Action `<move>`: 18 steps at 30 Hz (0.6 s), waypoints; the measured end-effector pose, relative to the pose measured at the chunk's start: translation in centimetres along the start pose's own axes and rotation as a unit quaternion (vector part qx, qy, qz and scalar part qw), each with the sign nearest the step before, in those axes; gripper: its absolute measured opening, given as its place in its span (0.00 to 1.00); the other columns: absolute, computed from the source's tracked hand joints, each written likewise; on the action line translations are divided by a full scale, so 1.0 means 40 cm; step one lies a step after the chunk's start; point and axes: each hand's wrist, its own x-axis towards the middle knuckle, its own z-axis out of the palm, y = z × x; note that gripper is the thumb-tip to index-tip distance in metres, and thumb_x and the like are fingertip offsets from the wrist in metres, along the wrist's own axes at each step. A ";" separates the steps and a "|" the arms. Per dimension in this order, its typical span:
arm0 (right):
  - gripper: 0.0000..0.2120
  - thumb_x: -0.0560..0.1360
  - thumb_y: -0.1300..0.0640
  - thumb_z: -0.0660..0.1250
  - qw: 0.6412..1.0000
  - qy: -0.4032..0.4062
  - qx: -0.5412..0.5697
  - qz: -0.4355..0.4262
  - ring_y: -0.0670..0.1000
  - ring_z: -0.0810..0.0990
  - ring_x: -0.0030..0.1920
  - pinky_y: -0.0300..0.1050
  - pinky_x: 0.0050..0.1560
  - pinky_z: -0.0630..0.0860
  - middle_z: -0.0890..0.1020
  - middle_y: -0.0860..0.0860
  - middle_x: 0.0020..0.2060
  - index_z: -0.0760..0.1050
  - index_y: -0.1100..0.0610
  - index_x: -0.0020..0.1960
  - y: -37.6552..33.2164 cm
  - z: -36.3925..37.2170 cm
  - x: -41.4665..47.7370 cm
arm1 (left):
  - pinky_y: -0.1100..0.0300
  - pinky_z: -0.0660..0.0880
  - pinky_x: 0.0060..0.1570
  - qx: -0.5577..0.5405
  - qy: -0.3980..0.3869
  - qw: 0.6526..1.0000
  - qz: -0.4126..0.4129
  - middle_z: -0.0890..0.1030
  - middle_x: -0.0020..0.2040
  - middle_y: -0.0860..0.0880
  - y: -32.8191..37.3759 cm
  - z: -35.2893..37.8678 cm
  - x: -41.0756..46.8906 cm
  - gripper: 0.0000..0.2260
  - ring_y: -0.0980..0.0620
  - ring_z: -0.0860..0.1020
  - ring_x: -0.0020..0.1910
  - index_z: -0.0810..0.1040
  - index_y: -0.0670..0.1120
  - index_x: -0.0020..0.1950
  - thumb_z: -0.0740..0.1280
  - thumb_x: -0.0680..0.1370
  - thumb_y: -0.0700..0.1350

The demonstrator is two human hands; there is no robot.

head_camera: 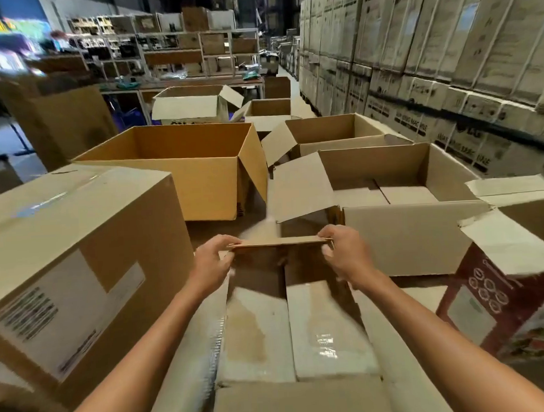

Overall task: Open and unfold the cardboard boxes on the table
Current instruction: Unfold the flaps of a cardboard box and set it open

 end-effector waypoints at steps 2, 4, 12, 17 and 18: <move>0.12 0.76 0.58 0.70 0.996 0.055 0.063 0.021 0.51 0.81 0.52 0.44 0.49 0.77 0.83 0.48 0.52 0.78 0.49 0.58 0.007 -0.014 0.059 | 0.59 0.80 0.49 -0.062 0.040 0.997 -0.015 0.84 0.45 0.55 -0.008 0.001 0.055 0.10 0.58 0.82 0.46 0.84 0.50 0.50 0.69 0.78 0.36; 0.17 0.76 0.60 0.70 0.991 0.100 0.083 0.023 0.54 0.80 0.54 0.43 0.49 0.73 0.82 0.51 0.55 0.75 0.51 0.64 0.006 -0.010 0.118 | 0.65 0.78 0.40 -0.096 0.076 0.992 -0.040 0.82 0.40 0.54 0.005 0.017 0.116 0.09 0.59 0.80 0.39 0.81 0.51 0.49 0.67 0.79 0.36; 0.16 0.79 0.57 0.62 0.996 -0.017 0.023 0.086 0.58 0.78 0.57 0.51 0.53 0.76 0.77 0.55 0.62 0.76 0.55 0.66 0.043 0.147 0.233 | 0.53 0.76 0.54 0.016 0.009 0.975 -0.221 0.79 0.62 0.43 -0.031 0.176 0.275 0.18 0.43 0.78 0.58 0.71 0.46 0.71 0.61 0.81 0.40; 0.15 0.78 0.58 0.57 0.990 -0.096 -0.012 0.102 0.58 0.79 0.49 0.50 0.46 0.75 0.84 0.56 0.51 0.82 0.56 0.55 0.059 0.164 0.237 | 0.55 0.74 0.42 0.144 -0.134 0.944 -0.264 0.82 0.49 0.39 -0.064 0.191 0.285 0.08 0.43 0.78 0.44 0.78 0.41 0.46 0.59 0.76 0.41; 0.15 0.77 0.58 0.57 0.988 -0.104 -0.012 0.109 0.59 0.79 0.49 0.50 0.47 0.75 0.83 0.56 0.51 0.81 0.56 0.56 0.059 0.161 0.239 | 0.55 0.72 0.42 0.152 -0.148 0.940 -0.266 0.81 0.50 0.39 -0.066 0.190 0.287 0.09 0.43 0.78 0.45 0.77 0.40 0.47 0.59 0.78 0.42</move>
